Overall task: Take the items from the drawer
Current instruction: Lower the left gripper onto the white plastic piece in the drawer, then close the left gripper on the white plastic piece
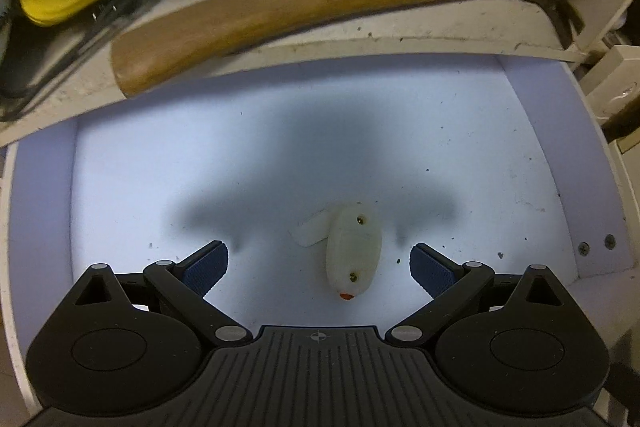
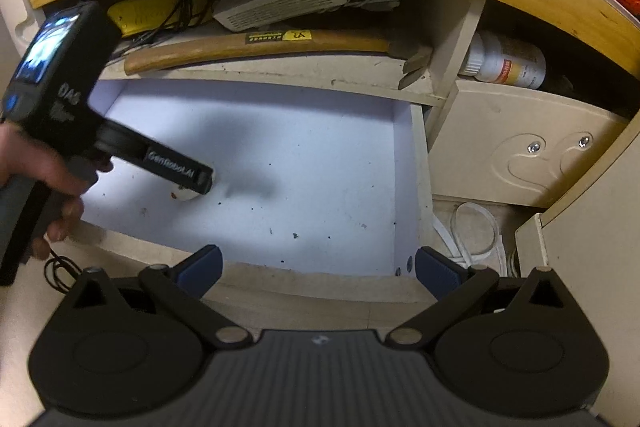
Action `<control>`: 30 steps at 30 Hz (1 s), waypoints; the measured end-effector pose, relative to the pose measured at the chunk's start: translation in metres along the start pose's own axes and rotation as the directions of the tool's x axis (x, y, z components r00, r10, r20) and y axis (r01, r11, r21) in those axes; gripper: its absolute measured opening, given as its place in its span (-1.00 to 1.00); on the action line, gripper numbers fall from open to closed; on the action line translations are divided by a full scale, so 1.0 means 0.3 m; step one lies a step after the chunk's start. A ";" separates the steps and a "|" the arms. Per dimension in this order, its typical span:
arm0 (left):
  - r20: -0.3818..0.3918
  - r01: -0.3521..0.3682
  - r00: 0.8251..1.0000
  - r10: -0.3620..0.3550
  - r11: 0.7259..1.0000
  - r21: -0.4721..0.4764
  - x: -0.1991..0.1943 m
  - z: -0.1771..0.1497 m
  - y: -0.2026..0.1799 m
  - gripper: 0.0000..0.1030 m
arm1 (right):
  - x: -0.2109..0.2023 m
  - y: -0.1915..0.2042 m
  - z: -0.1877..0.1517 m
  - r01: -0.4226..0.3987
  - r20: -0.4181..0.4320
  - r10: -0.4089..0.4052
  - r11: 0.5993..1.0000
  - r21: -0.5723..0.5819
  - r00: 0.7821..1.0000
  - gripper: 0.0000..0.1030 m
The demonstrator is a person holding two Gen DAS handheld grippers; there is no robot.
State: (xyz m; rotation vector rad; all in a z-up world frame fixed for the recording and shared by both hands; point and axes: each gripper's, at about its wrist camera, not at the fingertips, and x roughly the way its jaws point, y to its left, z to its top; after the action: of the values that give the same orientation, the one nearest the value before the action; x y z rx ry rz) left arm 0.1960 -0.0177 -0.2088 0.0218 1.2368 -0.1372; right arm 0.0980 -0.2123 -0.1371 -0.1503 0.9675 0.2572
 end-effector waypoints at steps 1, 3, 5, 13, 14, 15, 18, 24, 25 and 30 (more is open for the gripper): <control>-0.008 -0.001 1.000 0.001 1.000 0.004 0.008 0.003 -0.001 0.95 | 0.001 0.002 0.000 0.003 -0.001 -0.003 1.000 -0.004 1.000 0.99; -0.020 -0.011 1.000 0.012 1.000 0.014 0.022 0.010 -0.005 0.95 | 0.005 0.002 0.001 0.000 -0.005 0.000 1.000 -0.004 1.000 0.99; -0.033 -0.025 0.999 0.026 0.999 0.021 0.036 0.016 -0.012 0.95 | 0.008 0.004 0.002 -0.004 -0.006 0.004 1.000 -0.004 1.000 0.99; -0.059 -0.038 0.997 0.040 0.999 0.023 0.070 0.025 -0.024 0.93 | 0.012 0.024 0.000 -0.006 -0.007 0.006 0.999 -0.039 1.000 0.99; -0.063 -0.040 0.997 0.041 0.999 0.020 0.073 0.025 -0.024 0.91 | 0.013 0.023 0.000 -0.007 -0.009 0.006 0.999 -0.038 1.000 0.99; -0.065 -0.049 0.997 0.050 0.999 0.020 0.075 0.023 -0.024 0.84 | 0.015 0.023 0.000 -0.007 -0.010 0.007 0.999 -0.037 1.000 0.99; -0.075 -0.071 0.994 0.073 0.997 0.030 0.080 0.016 -0.027 0.67 | 0.018 0.019 0.000 -0.004 -0.013 0.003 0.999 -0.031 1.000 0.99; -0.066 -0.069 0.995 0.071 0.997 0.030 0.063 0.009 -0.031 0.18 | 0.018 0.021 0.003 -0.008 -0.013 0.007 1.000 -0.029 1.000 0.99; -0.064 -0.074 0.995 0.076 0.997 0.034 0.061 0.006 -0.033 0.12 | 0.017 0.022 0.003 -0.009 -0.013 0.009 1.000 -0.030 1.000 0.99; -0.055 -0.084 0.995 0.087 0.996 0.042 0.049 -0.004 -0.035 -0.45 | 0.017 0.019 0.002 -0.008 -0.015 0.008 1.000 -0.028 1.000 0.99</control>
State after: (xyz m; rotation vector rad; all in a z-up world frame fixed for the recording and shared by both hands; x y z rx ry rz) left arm 0.1983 -0.0295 -0.2225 0.1134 1.2876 -0.0870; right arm 0.0994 -0.2059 -0.1410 -0.1745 0.9797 0.2777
